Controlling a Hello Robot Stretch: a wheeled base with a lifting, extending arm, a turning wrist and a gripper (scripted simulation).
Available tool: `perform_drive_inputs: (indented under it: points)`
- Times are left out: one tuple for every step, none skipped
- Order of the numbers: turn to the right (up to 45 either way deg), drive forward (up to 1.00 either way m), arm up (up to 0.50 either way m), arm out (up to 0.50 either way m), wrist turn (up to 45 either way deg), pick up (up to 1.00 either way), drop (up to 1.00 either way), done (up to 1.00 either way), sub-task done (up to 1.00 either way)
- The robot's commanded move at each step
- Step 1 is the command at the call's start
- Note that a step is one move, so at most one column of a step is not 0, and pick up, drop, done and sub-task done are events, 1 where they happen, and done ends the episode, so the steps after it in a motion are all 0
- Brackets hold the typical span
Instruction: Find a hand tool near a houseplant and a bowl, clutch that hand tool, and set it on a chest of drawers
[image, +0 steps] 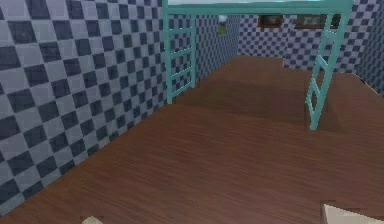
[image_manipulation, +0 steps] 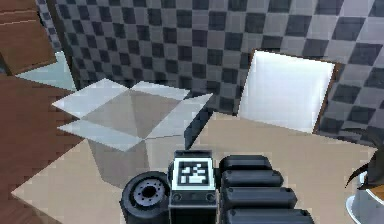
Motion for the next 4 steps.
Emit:
perform_drive_inputs:
  points:
    - [45.0, 0.00, 0.00, 0.00, 0.0, 0.00, 0.00, 0.00, 0.00]
    - [45.0, 0.00, 0.00, 0.00, 0.0, 0.00, 0.00, 0.00, 0.00]
    - [-45.0, 0.00, 0.00, 0.00, 0.0, 0.00, 0.00, 0.00, 0.00]
    - [-45.0, 0.00, 0.00, 0.00, 0.0, 0.00, 0.00, 0.00, 0.00]
